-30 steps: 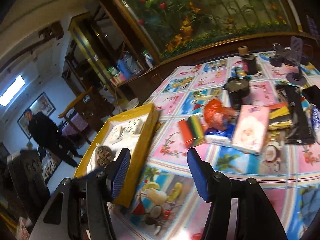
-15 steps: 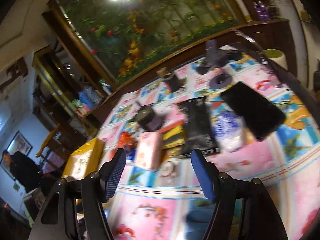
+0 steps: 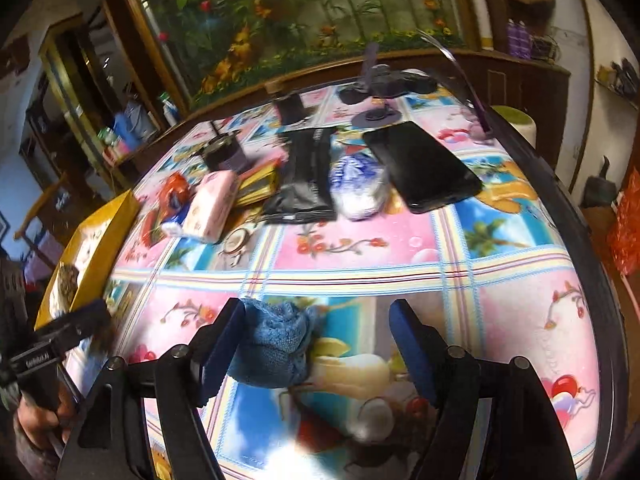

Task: Organize soft objects
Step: 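Grasp the blue knit cloth with the right tool while the left tool grasps the striped sponge pack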

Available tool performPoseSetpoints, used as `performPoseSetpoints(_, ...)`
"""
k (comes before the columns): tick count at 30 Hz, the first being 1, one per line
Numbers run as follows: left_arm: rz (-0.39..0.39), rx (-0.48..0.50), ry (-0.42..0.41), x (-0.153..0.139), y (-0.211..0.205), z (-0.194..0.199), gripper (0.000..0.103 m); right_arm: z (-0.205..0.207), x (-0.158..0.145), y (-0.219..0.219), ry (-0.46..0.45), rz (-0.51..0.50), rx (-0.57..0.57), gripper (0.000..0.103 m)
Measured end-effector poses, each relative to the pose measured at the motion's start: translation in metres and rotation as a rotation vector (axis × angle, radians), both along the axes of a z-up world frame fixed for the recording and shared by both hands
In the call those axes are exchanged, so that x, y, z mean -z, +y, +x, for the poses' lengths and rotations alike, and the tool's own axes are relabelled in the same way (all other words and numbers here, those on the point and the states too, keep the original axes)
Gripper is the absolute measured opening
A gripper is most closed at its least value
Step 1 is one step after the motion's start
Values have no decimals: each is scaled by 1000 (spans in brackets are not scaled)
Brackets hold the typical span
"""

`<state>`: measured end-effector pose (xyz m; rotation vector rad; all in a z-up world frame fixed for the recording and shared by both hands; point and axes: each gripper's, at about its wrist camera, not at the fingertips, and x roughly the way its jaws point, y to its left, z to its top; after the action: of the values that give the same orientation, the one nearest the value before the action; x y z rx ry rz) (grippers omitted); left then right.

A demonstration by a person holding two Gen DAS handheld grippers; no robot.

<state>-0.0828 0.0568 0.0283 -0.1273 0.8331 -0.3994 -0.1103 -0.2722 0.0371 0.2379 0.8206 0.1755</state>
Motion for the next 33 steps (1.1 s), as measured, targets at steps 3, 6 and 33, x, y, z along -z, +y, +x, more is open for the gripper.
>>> performPoseSetpoints(3,-1,1,-5,1,0,0,76,9,5,23,32,-48,-55,78)
performPoseSetpoints(6,-3,2,-4,1,0,0,76,17,11,45,63,-62,-122,50)
performPoseSetpoints(33,101,-321,147,-26,8,132,76,84,-45,67,-147,166,-123,34)
